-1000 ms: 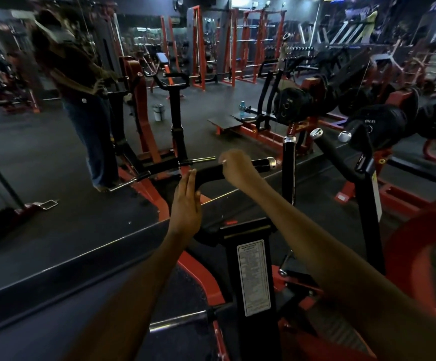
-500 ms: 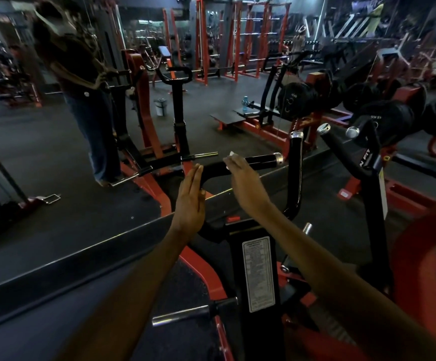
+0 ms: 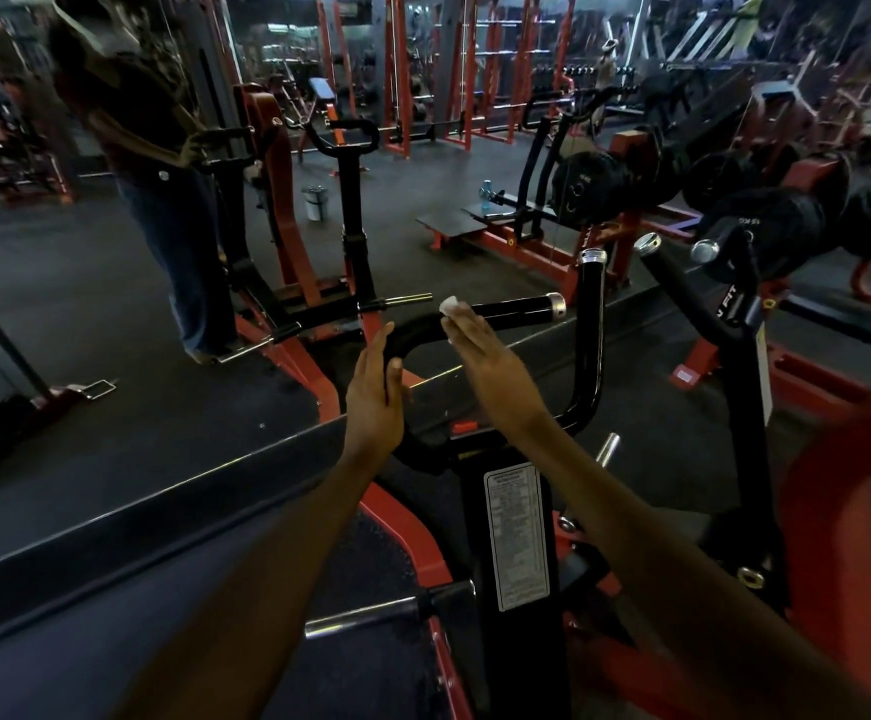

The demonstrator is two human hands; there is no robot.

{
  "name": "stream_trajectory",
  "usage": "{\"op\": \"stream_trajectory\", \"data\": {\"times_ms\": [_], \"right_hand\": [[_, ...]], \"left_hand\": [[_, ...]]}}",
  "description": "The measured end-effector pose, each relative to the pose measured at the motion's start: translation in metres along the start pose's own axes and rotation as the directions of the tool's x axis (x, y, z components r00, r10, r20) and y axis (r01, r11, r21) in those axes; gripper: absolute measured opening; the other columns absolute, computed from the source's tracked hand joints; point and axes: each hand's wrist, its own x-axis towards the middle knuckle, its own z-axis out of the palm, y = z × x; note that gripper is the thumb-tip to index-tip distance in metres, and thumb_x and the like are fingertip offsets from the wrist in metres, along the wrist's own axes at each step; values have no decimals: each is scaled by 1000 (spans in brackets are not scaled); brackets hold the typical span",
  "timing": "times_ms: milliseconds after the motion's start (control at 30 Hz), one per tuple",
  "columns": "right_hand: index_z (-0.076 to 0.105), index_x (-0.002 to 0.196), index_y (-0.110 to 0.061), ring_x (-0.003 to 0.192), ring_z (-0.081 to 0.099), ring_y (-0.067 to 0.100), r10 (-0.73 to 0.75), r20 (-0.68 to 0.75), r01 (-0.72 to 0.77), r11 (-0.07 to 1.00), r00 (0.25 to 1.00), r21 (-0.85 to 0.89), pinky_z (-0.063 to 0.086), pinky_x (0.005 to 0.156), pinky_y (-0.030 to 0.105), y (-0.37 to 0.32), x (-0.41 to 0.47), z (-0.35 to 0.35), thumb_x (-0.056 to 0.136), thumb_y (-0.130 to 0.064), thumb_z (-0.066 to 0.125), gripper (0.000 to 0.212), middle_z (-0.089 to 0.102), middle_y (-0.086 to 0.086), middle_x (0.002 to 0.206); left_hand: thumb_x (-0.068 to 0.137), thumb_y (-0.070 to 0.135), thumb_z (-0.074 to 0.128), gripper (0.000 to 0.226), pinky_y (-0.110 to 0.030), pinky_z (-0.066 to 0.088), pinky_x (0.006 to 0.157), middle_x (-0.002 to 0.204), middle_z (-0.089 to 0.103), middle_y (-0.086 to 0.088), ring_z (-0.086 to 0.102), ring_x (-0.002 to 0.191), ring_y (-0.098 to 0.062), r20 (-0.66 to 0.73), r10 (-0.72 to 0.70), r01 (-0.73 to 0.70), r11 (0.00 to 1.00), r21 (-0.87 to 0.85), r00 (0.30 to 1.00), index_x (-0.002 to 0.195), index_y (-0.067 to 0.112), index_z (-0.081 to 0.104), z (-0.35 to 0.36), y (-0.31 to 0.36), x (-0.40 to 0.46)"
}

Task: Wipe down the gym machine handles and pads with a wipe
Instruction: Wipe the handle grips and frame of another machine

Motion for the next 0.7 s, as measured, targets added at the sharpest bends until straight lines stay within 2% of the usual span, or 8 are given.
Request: {"op": "stream_trajectory", "data": {"times_ms": [67, 133, 200, 300, 400, 533, 633, 700], "right_hand": [[39, 139, 0, 140, 25, 22, 81, -170, -96, 992, 982, -82, 27, 115, 43, 30, -1, -2, 102, -13, 14, 47, 32, 10, 149], [41, 138, -1, 140, 27, 24, 241, -385, -291, 954, 891, -77, 32, 112, 47, 56, -4, -1, 86, 21, 28, 57, 35, 13, 148], [41, 138, -2, 140, 27, 19, 307, -448, -327, 944, 840, 36, 31, 114, 37, 48, -5, 11, 88, 21, 32, 56, 34, 10, 149], [40, 138, 3, 138, 26, 3, 123, -346, -102, 992, 930, 77, 25, 112, 16, 0, -8, 45, 98, 1, 29, 41, 37, 7, 147], [50, 128, 9, 132, 40, 29, -174, -249, 153, 983, 953, -100, 28, 113, 35, -16, -5, 51, 95, -8, 33, 41, 48, 24, 136], [59, 117, 2, 106, 61, 31, 76, -366, -145, 976, 928, -164, 51, 94, 38, 10, 37, -8, 94, -3, 44, 27, 61, 21, 116], [61, 102, -1, 91, 64, 26, 494, -155, -516, 788, 856, -337, 55, 81, 36, 27, 71, -42, 92, -6, 53, 14, 65, 16, 100], [61, 98, 2, 92, 63, 28, 565, 3, -509, 746, 825, -429, 53, 83, 37, 20, 90, -47, 91, -9, 53, 15, 64, 16, 98]], "left_hand": [[99, 53, 28, 58, -24, 57, 66, 125, 50, 1, 65, 72, -12, -4, -12, 12, 1000, -19, 1000, 148, 23, 33, 0, 2, 0], [98, 53, 28, 59, -16, 52, 65, 123, 48, 2, 64, 73, -10, -10, -27, 26, 999, -26, 1000, 148, 22, 32, 0, 4, 0], [99, 49, 28, 56, -16, 52, 65, 123, 47, 2, 64, 74, -11, -7, -43, 43, 999, -28, 999, 148, 22, 32, 1, 5, -1], [101, 48, 29, 55, -25, 55, 64, 126, 47, 1, 63, 73, -13, -2, -29, 29, 999, -25, 1000, 148, 20, 33, 0, 4, 0], [101, 51, 28, 57, -29, 57, 68, 132, 48, -4, 62, 78, -11, 11, -1, 1, 1000, -12, 1000, 148, 20, 33, -1, 3, -1], [99, 58, 26, 57, -35, 58, 70, 128, 50, -1, 63, 73, -14, -8, -25, 25, 1000, -6, 1000, 147, 28, 32, -1, 4, -1], [98, 58, 26, 56, -42, 59, 73, 128, 49, -2, 63, 76, -15, -5, -45, 45, 999, -9, 999, 147, 31, 30, -1, 3, 0], [97, 61, 26, 60, -37, 59, 68, 123, 50, 0, 62, 73, -15, -8, -43, 43, 999, -33, 999, 148, 29, 30, 0, 4, 0]]}}
